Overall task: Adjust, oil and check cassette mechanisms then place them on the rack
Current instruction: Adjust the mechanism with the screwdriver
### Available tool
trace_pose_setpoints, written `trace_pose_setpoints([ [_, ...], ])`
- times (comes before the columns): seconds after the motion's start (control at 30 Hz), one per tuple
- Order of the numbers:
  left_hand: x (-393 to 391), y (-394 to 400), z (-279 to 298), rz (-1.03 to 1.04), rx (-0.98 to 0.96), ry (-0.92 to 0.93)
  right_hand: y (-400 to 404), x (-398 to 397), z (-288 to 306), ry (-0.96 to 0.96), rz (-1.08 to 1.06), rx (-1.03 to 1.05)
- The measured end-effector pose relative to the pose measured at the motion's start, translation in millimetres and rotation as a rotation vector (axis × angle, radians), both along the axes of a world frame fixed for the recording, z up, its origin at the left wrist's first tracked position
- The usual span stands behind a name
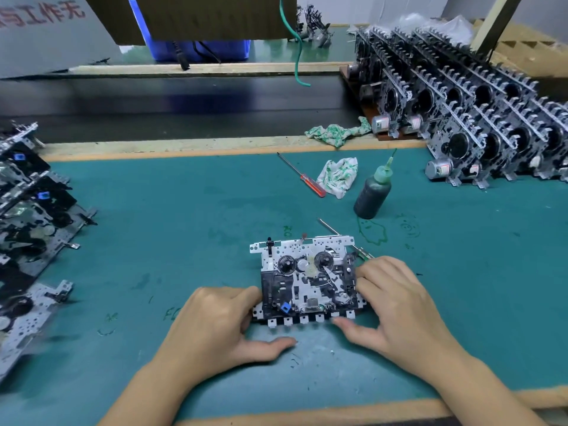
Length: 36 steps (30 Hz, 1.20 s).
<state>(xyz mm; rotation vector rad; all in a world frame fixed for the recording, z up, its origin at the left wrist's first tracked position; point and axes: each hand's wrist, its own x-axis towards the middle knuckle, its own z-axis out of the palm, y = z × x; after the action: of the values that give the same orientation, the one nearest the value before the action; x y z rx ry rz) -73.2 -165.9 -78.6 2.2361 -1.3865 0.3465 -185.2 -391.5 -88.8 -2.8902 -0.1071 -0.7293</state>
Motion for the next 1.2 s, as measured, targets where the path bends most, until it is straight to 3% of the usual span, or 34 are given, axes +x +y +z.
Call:
trace_pose_setpoints([
  [0.2, -2, -2, -4, 0.08, -0.019, -0.044, 1, -3, 2, 0.062, 0.058, 0.09],
  [0.4, -3, -1, 2, 0.065, 0.024, 0.074, 3, -3, 0, 0.034, -0.033, -0.01],
  [0.63, -16, -14, 0, 0.27, -0.024, 0.043, 4, -4, 1, 0.073, 0.006, 0.075],
  [1.03, -15, -8, 4, 0.122, 0.046, 0.163, 10, -4, 3, -0.016, -0.117, -0.028],
  [1.2, -19, -11, 3, 0.222, 0.077, 0.218, 6, -3, 5, 0.009, -0.055, 0.038],
])
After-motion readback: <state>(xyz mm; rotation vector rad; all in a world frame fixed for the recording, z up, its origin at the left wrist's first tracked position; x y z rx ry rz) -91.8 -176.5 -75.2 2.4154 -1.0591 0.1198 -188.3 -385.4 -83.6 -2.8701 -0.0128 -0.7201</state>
